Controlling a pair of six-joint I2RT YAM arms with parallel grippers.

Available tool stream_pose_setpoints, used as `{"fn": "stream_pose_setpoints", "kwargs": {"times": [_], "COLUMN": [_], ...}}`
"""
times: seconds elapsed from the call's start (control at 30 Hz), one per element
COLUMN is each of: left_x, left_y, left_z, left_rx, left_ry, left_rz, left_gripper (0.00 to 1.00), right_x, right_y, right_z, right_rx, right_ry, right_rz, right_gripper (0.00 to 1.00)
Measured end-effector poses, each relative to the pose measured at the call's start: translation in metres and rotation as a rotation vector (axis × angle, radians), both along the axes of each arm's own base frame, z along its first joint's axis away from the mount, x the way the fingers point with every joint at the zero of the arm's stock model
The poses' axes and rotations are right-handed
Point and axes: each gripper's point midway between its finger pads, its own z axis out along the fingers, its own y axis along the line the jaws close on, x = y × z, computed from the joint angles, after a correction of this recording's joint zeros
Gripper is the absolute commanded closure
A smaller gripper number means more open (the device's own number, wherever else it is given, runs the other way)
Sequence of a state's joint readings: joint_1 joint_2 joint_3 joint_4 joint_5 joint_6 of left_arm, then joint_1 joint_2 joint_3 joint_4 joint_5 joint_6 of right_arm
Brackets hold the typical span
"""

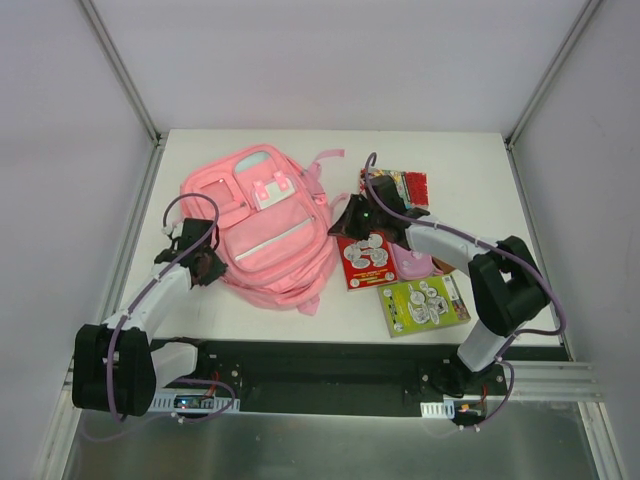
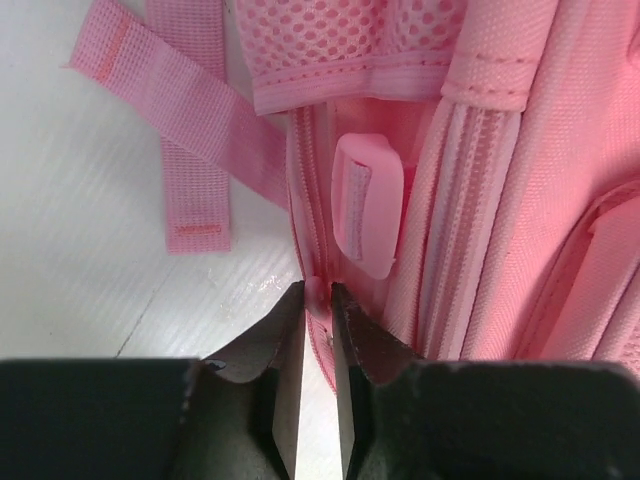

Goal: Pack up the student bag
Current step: Unzip the student bag at the center of the board.

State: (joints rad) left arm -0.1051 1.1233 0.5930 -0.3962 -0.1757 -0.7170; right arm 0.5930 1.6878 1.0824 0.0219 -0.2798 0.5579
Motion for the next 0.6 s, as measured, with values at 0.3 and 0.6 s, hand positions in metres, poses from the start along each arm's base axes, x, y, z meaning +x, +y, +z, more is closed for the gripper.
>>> {"fn": "stream_pose_setpoints", "kwargs": {"times": [0.3, 0.6], "left_x": [0.004, 0.000], "left_y": [-0.002, -0.010], "left_z": [0.002, 0.018], "left_rx": [-0.008, -0.062], "left_ry": [-0.013, -0.103], "left_rz": [-0.023, -0.045], "left_gripper": [1.00, 1.00], "right_x": [-0.005, -0.005], "right_y": [0.005, 0.005], "right_z": [0.001, 0.000], "right_rx": [0.000, -0.004], "right_ry": [-0.001, -0.003], "right_rz": [0.015, 0.008], "right_gripper": [0.99, 0.53]}}
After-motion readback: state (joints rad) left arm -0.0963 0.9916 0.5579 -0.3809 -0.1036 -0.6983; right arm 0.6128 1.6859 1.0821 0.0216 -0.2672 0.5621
